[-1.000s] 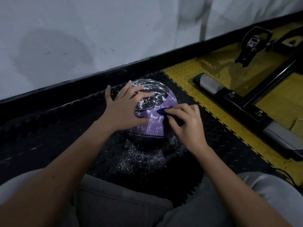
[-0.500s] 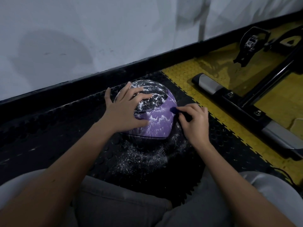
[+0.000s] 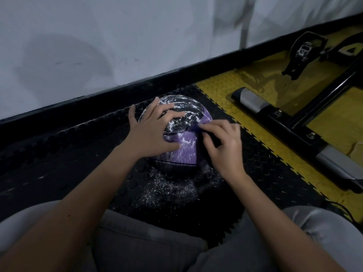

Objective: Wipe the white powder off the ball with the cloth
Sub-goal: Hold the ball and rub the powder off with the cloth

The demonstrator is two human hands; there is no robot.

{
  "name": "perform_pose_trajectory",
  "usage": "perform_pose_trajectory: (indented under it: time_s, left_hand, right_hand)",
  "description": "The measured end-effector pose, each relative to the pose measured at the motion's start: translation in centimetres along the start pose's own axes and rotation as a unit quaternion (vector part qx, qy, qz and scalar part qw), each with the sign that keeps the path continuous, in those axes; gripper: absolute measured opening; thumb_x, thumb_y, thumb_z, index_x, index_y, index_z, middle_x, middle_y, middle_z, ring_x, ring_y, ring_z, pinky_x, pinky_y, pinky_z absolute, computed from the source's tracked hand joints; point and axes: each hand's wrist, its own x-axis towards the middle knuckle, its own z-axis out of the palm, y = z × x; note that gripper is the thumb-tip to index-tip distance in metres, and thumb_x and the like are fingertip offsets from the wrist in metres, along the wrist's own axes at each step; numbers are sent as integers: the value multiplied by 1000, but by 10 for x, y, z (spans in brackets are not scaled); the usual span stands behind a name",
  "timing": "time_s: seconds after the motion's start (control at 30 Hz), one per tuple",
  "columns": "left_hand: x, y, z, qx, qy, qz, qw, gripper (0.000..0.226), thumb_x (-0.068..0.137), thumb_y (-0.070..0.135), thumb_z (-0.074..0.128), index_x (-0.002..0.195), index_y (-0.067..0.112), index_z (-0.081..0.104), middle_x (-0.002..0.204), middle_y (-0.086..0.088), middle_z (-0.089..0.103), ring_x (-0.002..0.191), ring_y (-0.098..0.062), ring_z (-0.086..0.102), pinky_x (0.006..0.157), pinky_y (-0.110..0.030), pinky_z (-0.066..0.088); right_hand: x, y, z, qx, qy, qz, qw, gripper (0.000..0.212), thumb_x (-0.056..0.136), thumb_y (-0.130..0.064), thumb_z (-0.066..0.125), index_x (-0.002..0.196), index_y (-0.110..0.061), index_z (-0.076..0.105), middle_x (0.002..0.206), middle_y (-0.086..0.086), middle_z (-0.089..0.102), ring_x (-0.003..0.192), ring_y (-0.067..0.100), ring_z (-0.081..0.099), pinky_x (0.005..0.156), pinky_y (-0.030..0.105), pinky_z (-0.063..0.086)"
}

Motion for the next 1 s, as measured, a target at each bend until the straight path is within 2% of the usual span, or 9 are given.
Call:
perform_pose_trajectory:
  time_s: [0.1,0.2,0.37,0.5,0.6,0.67,0.73,0.83,1.0]
  left_hand:
    - [1,0,0,0,-2,1,1000,76,73,52,66,136,53,23,151,20,8,141,-7,-13,104,-59,-16]
    - [0,0,1,0,0,1,1000,76,73,52,66,136,53,24,152,20,8,141,-7,-13,104,-59,-16]
    - [0,0,2,5,1,1,1000,76,73,53,66,136,52,24,151,20,7,141,-7,-13,105,-58,-16]
    - [0,-1,2,1,1,4,1000,76,74,55,66,137,51,24,151,19,8,142,-7,-12,105,-59,-15]
    - [0,-1,2,-2,2,0,1000,75,74,53,66,136,50,24,151,20,8,142,-7,-12,106,-59,-14]
    - [-1,-1,2,1,0,1,1000,75,74,57,64,137,51,24,151,20,7,142,-7,-12,106,-59,-14]
    - [0,-2,2,4,-1,5,1000,77,69,64,58,137,52,23,151,20,8,142,-8,-12,105,-59,-14]
    - [-1,-3,2,3,-1,2,1000,77,71,63,62,136,52,23,151,21,7,142,-8,-12,105,-59,-15]
    - [0,-1,1,0,-4,0,1000,76,73,57,65,136,52,23,151,21,9,142,-8,-13,105,-58,-15]
  right_hand:
    - [-4,12,6,1,-30,34,999,17,85,-8,63,100,-12,70,95,-4,59,86,28,51,84,3,25]
    - [2,21,0,-13,4,82,997,17,86,-7,63,100,-13,70,94,-1,58,88,30,51,82,2,24]
    - [-2,4,5,7,-7,9,1000,18,84,-7,63,101,-9,70,99,5,54,92,19,45,86,5,28]
    - [1,22,2,11,1,109,994,17,85,-6,63,99,-12,71,95,-3,48,93,27,49,82,0,25]
    - [3,11,-2,13,21,64,998,17,85,-9,62,100,-11,70,95,-1,51,90,20,47,82,3,27]
    - [-1,1,1,29,-9,31,999,18,85,-9,62,102,-10,67,97,-5,53,89,15,45,82,6,29]
    - [-3,4,4,37,-33,61,997,18,83,-5,63,101,-10,63,97,-9,54,88,17,47,78,4,30]
    - [2,17,-3,26,4,126,992,16,83,-3,64,96,-13,62,93,-9,55,88,24,51,74,2,29]
    - [2,3,-1,33,35,45,998,10,82,-9,68,91,-9,66,91,-2,60,82,21,52,78,7,30]
